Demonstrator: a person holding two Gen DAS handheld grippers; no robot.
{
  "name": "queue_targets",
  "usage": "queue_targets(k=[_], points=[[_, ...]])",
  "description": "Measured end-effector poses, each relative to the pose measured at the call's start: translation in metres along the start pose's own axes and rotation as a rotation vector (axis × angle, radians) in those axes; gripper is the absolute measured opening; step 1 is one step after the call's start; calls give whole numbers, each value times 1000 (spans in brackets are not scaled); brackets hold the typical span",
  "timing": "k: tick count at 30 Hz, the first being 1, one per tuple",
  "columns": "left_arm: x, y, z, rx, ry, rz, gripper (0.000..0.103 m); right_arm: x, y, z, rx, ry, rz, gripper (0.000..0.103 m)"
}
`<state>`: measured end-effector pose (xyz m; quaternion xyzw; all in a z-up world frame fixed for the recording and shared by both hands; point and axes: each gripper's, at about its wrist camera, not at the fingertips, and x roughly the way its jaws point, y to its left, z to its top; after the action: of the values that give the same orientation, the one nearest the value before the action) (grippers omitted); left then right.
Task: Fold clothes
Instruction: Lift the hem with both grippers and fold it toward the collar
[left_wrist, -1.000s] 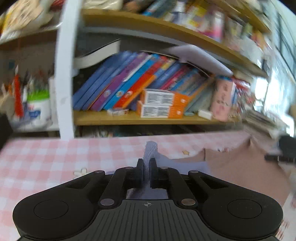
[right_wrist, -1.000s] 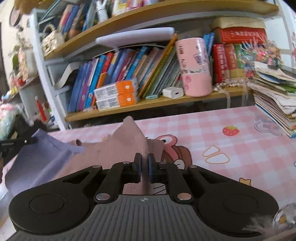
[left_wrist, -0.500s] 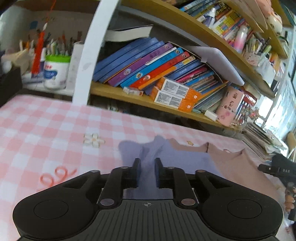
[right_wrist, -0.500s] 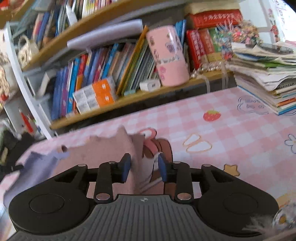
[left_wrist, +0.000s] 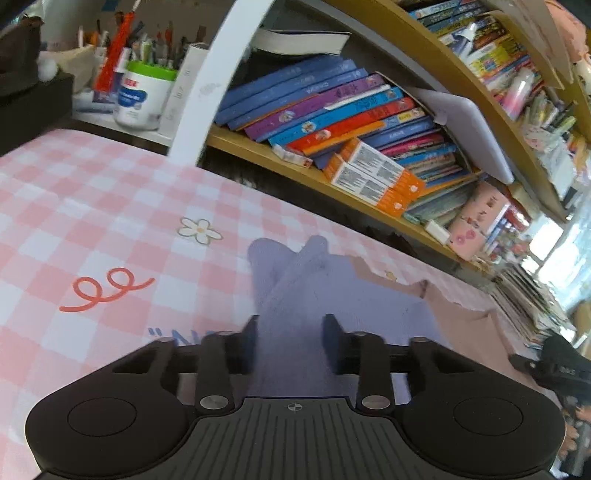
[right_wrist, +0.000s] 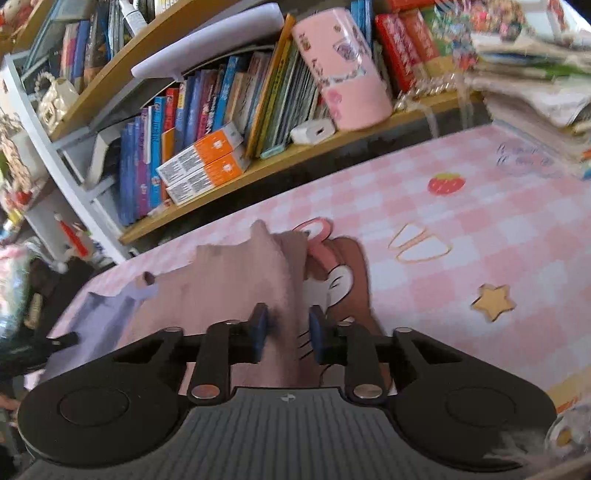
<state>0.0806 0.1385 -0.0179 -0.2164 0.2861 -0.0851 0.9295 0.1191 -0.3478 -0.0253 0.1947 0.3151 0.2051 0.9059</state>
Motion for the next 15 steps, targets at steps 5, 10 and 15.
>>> queue_targets(k=[5,10,15], points=[[-13,10,-2,-28,10,0,21,2,1,-1,40,28,58,13],[-45,38,-6,-35,-7,56,22,9,32,-15,-23,95,149,14],[-66,58,-7,-38,-30,109,23,15,72,-35,-148,138,221,15]])
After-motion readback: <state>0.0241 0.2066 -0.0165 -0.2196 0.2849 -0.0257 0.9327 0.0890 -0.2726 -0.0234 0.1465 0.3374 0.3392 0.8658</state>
